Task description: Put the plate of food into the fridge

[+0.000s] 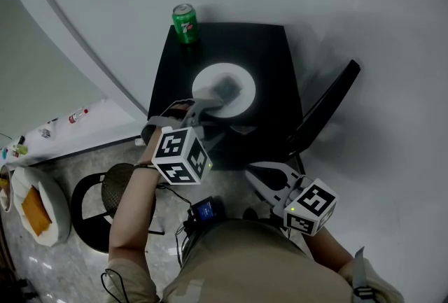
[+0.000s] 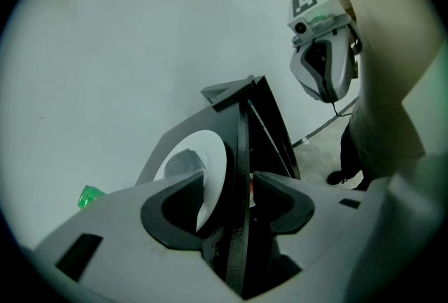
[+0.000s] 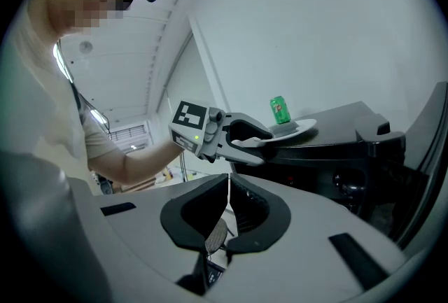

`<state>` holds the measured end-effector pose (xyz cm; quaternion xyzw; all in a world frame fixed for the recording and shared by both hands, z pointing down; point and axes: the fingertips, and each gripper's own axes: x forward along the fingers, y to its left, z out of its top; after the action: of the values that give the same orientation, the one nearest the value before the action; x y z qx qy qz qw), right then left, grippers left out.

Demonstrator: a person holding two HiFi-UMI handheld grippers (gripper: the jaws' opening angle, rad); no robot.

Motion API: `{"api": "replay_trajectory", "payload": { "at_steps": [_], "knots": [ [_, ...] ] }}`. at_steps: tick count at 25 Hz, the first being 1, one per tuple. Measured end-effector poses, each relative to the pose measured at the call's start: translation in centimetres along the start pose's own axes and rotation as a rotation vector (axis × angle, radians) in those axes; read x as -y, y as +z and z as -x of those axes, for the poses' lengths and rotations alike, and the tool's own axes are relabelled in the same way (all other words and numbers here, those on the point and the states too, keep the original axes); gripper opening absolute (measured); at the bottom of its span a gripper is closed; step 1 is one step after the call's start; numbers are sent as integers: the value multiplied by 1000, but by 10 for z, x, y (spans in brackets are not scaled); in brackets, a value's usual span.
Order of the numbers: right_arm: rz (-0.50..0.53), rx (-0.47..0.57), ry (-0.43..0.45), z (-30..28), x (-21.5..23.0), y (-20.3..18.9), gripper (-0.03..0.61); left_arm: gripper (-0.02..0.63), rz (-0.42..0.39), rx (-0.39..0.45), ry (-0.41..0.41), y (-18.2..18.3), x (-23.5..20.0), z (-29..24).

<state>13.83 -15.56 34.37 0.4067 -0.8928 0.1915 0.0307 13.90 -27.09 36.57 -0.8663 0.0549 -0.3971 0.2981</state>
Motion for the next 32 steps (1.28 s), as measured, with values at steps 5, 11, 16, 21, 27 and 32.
{"api": "replay_trajectory", "payload": {
  "at_steps": [5,11,16,21,27,32],
  "knots": [
    [-10,-4,-5,0,0,-1,23,172,16,16,46,1,-3,4],
    [-19,-2,-5,-3,-2,-3,23,110,36,43,60,4,-1,11],
    [-22,-3,1,-5,-5,-3,23,101,28,42,73,5,0,13],
    [-52,2,-2,-4,-2,-4,23,98,24,43,65,5,3,15],
    [-113,21,-14,-7,8,0,23,95,19,64,65,6,8,19],
    [-262,85,-50,-12,30,8,23,92,-2,76,61,8,14,23]
  ]
}}
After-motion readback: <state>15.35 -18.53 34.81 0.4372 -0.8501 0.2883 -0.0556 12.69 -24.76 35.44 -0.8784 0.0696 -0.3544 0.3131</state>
